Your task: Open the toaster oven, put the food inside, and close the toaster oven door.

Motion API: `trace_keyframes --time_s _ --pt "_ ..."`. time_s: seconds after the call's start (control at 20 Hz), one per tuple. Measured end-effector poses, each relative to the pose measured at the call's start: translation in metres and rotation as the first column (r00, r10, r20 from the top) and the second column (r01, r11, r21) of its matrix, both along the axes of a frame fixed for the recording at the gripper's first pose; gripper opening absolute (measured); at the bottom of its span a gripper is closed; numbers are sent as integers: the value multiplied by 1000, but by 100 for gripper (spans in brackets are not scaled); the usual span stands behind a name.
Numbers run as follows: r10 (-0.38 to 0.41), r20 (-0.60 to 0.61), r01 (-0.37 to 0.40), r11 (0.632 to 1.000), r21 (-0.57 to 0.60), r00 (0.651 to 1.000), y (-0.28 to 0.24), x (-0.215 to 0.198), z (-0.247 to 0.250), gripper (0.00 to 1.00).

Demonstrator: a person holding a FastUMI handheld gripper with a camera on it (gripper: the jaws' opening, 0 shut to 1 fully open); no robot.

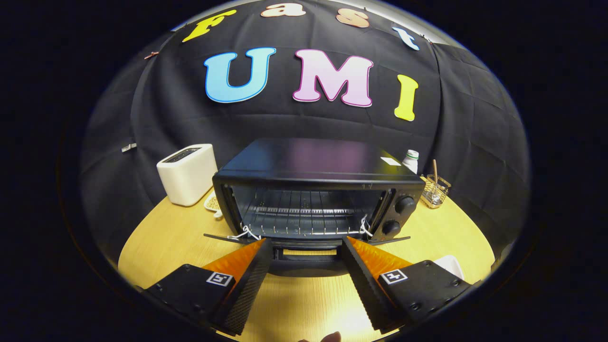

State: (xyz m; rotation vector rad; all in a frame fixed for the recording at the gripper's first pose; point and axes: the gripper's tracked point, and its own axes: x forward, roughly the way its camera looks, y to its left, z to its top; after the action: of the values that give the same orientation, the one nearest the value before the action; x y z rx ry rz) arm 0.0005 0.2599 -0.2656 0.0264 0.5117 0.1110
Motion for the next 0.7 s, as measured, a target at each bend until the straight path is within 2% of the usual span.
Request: trace_keyframes --time_s 0.45,0.7 --pt "31 -168 -33 999 -8 985 -4 -48 -56 97" --pt "46 -288 -52 999 -15 957 -10 -61 -87 97"
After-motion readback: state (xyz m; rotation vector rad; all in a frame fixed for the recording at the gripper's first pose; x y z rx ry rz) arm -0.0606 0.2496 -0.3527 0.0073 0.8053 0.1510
